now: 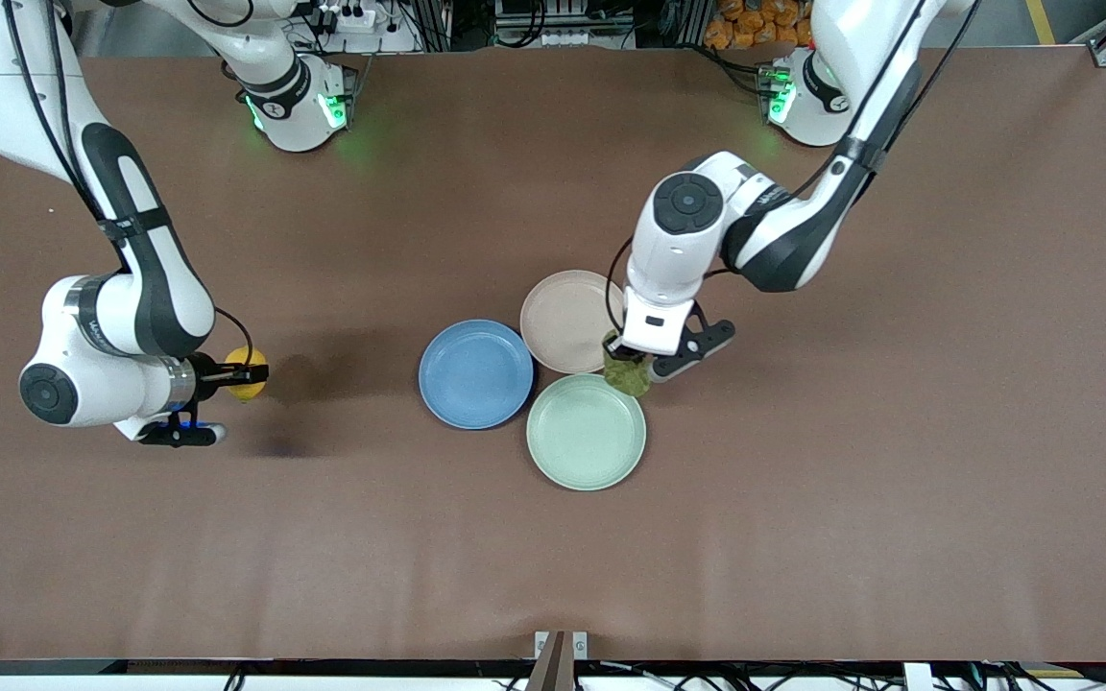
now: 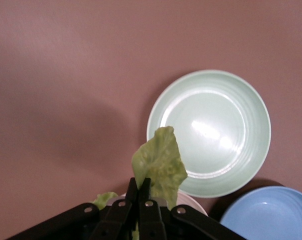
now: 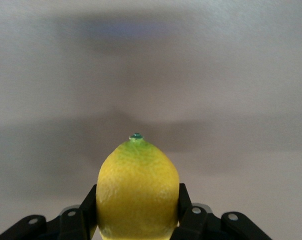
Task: Pick lemon and lettuce from blue and beige plates
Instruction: 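Lift the lemon with the right gripper while the left gripper lifts lettuce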
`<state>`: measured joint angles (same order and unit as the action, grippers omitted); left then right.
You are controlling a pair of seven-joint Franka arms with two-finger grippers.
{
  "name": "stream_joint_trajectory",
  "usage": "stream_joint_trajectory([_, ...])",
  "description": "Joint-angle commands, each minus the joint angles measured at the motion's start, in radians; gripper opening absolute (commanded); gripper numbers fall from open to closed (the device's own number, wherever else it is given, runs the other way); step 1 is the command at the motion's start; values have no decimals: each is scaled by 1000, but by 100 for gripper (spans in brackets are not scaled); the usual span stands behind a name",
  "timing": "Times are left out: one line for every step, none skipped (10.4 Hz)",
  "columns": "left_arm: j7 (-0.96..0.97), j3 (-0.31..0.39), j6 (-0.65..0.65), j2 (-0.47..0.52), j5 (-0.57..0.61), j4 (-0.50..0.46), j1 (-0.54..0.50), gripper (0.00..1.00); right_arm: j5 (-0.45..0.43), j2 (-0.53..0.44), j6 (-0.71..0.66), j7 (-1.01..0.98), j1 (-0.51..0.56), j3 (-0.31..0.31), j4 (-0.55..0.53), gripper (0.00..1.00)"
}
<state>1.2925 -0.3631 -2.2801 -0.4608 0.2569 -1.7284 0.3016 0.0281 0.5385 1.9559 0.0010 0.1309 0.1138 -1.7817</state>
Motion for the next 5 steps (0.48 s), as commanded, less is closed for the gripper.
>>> stream_joint_trajectory([-137, -8, 42, 19, 24, 21, -79, 0, -17, -64, 93, -6, 13, 0, -140, 0])
stream_joint_trajectory([-221, -8, 42, 20, 19, 23, -116, 0, -19, -65, 121, -6, 13, -3, -168, 0])
stream_joint_trajectory([-287, -11, 44, 21, 18, 23, -154, 0, -17, -61, 117, -6, 13, -5, -168, 0])
stream_joint_trajectory([-345, -14, 44, 21, 18, 23, -192, 0, -17, -55, 114, 5, 15, -5, -168, 25])
stream_joint_trajectory([-411, -14, 62, 21, 16, 21, -229, 0, -13, -46, 120, 11, 15, -5, -170, 69])
